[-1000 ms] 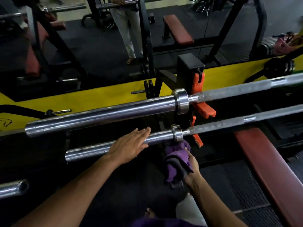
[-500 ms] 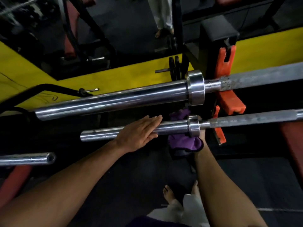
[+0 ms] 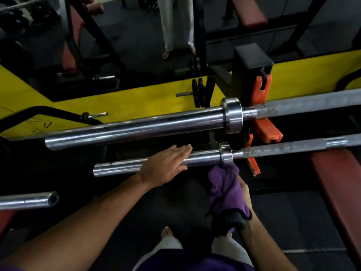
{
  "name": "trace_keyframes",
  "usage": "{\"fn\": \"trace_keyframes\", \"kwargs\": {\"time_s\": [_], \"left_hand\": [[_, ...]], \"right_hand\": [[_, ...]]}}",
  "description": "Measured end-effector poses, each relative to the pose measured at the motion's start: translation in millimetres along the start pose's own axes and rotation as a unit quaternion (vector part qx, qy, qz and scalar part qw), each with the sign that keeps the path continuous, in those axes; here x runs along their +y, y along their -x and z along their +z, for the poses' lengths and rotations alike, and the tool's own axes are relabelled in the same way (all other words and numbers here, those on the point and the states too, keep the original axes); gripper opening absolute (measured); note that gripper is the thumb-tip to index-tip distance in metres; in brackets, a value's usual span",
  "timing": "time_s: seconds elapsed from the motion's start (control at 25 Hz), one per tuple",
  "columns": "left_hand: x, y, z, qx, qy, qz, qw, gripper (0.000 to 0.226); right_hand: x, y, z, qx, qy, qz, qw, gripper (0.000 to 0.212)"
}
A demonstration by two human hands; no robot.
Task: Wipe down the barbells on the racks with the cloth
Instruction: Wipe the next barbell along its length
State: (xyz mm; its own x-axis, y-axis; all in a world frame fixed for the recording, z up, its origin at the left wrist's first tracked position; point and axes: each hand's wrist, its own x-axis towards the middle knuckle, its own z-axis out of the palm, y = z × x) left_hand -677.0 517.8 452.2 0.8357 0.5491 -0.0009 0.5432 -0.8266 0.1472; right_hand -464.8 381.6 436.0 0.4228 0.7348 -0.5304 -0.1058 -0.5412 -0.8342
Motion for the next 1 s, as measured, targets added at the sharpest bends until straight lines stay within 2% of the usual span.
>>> {"fn": "trace_keyframes", "kwargs": {"time_s": [0.04, 0.08, 0.12, 0.2, 0.24, 0.28, 0.36, 0.44, 0.56, 0.64, 0.72, 0.92, 1.0], "left_hand": [[0, 0, 0, 0.002, -0.010, -0.003, 1.000, 0.067], [0, -1, 0, 0.010, -0.021, -0.005, 1.000, 0.068], [1, -2, -2, 0.022, -0.033, -0.005, 0.999, 0.068], [2, -2, -8, 0.003, -0.013, 0.001, 1.000, 0.069], [1, -3, -12, -0.023, 0.018, 0.000, 1.000, 0.069], [-1, -2, -15, -0.039, 0.053, 0.002, 0.998, 0.070], [-8, 4, -22, -0.026, 0.102, 0.017, 0.994, 0.072], [-21, 21, -31, -0.005, 0.117, 0.042, 0.992, 0.071], [-63, 64, -32, 0.013, 0.086, 0.050, 0.995, 0.074], [-89, 86, -31, -0.004, 0.062, 0.064, 0.996, 0.076], [-98, 97, -29, -0.026, 0.050, 0.066, 0.996, 0.075], [-99, 98, -19, -0.011, 0.056, 0.068, 0.996, 0.072], [-99, 97, -20, -0.035, 0.071, 0.051, 0.996, 0.072]], "right_hand": [[-1, 8, -5, -0.027, -0.057, -0.004, 0.998, 0.036], [-1, 11, -8, -0.039, -0.048, -0.054, 0.997, 0.047], [-7, 21, -13, -0.002, -0.060, -0.065, 0.996, 0.054], [-13, 37, -21, 0.068, -0.093, -0.055, 0.992, 0.033], [-20, 43, -19, 0.078, -0.094, -0.102, 0.987, 0.021], [-30, 52, -16, 0.082, -0.068, -0.163, 0.981, 0.014], [-48, 58, -6, 0.120, 0.067, -0.305, 0.942, 0.010], [-70, 55, 4, 0.184, 0.177, -0.369, 0.893, 0.006], [-82, 38, 24, 0.256, 0.252, -0.388, 0.849, 0.018], [-74, 20, 39, 0.258, 0.327, -0.384, 0.824, 0.029], [-60, 4, 51, 0.239, 0.401, -0.380, 0.799, 0.029], [-44, 3, 54, 0.224, 0.470, -0.358, 0.775, 0.040], [-70, -1, 55, 0.212, 0.501, -0.297, 0.785, 0.043]]}}
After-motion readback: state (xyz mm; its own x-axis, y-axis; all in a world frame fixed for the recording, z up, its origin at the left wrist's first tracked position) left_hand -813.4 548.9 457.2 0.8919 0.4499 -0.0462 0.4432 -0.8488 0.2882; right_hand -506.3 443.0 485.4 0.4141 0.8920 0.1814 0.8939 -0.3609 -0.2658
